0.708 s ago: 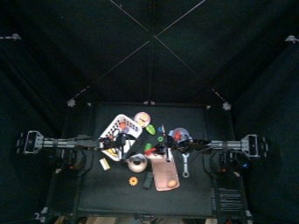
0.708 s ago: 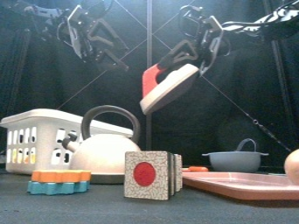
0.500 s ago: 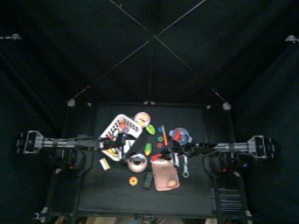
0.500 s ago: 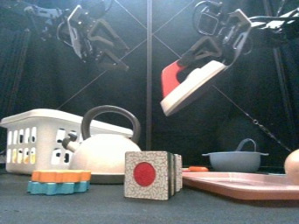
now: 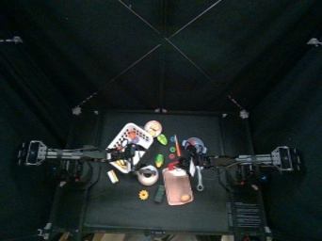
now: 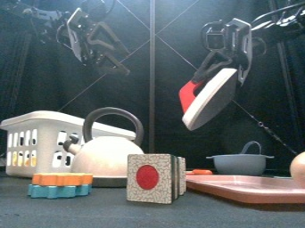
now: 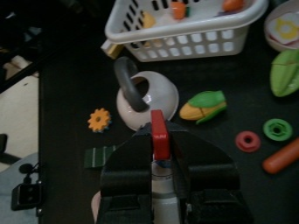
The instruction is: Place iron on plate
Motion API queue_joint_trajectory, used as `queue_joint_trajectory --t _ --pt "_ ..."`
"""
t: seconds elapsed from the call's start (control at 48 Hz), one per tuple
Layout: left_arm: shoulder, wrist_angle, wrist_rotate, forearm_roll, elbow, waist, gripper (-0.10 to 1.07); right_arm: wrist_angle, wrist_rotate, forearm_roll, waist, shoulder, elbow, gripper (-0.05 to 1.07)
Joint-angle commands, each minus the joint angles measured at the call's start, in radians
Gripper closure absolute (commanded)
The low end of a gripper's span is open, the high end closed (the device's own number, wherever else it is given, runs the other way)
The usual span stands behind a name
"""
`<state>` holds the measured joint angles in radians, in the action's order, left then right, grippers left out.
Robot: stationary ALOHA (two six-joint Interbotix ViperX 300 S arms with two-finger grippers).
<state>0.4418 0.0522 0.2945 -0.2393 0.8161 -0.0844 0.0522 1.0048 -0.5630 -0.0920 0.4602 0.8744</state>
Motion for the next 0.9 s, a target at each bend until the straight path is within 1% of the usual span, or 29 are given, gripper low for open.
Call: queue_joint_trajectory --t 0.0,0.062,0.146,0.271,0.375,0.479,0.604,0.708,0.875 --pt "0.008 0.011 -0.002 0.000 -0.012 0.000 -0.06 0.175 0.003 -0.002 0.009 0.048 -0.092 0.63" --pt "0.009 0.014 0.000 0.002 -0.009 0.000 -0.06 0.245 0.006 -0.015 0.017 0.055 -0.124 0.63" --pt "0.008 0.029 0.000 0.002 -0.005 0.000 -0.06 0.284 0.026 -0.034 0.023 0.060 -0.158 0.63" --pt "0.008 0.091 0.000 0.002 0.015 -0.005 -0.06 0.304 0.114 -0.092 0.032 0.058 -0.178 0.63" --pt "0.011 0.146 0.000 0.000 0.037 -0.009 -0.06 0.391 0.202 -0.176 0.054 0.063 -0.190 0.63" --pt "0.020 0.172 0.000 0.000 0.051 -0.014 -0.06 0.540 0.308 -0.282 0.104 0.075 -0.213 0.63" --pt "0.029 0.196 -0.002 -0.002 0.060 -0.014 -0.06 0.643 0.459 -0.408 0.175 0.098 -0.218 0.63" --pt "0.031 0.230 -0.002 -0.002 0.074 -0.009 -0.06 0.718 0.640 -0.549 0.250 0.100 -0.193 0.63" --pt "0.031 0.288 -0.002 -0.002 0.114 -0.002 -0.06 0.834 0.919 -0.746 0.388 0.074 -0.120 0.63"
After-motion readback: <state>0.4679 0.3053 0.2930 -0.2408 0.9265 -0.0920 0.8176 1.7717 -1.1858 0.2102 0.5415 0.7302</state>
